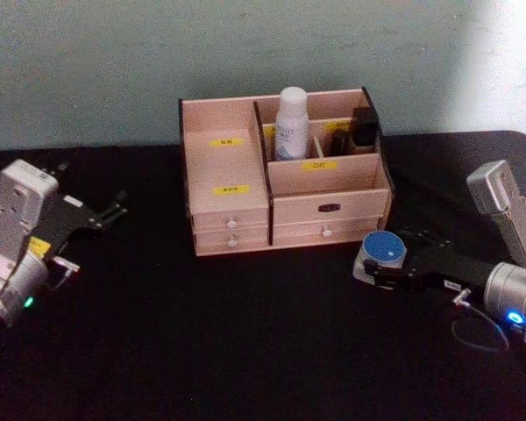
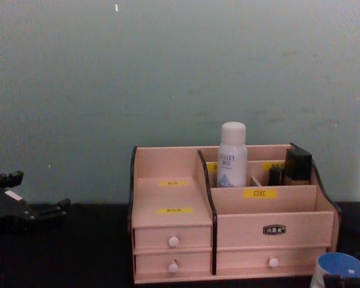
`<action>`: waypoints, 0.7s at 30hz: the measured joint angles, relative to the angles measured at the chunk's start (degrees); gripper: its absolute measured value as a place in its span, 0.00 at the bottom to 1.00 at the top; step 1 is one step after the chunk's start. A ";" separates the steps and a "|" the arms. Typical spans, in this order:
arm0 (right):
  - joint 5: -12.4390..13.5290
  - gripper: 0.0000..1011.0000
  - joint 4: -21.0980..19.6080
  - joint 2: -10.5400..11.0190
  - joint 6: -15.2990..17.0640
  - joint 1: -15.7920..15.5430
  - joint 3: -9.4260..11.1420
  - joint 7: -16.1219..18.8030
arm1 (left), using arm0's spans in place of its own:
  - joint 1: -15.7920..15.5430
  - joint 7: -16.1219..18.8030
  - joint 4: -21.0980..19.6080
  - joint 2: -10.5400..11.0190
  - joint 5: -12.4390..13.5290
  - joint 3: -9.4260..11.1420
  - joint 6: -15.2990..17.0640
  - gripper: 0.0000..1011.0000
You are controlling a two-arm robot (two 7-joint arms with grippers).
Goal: Pick up the facial cleanser and watermelon frost from the table and place them into the tiered storage box.
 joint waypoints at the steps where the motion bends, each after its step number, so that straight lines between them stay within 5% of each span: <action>1: -0.02 0.99 0.05 -0.02 0.01 0.02 -0.02 0.00 | 0.00 0.00 0.00 0.00 0.00 0.00 0.00 0.99; 21: -0.72 0.99 0.85 -0.41 0.17 0.51 -0.24 0.06 | 0.00 0.00 0.00 0.00 0.00 0.00 0.00 0.99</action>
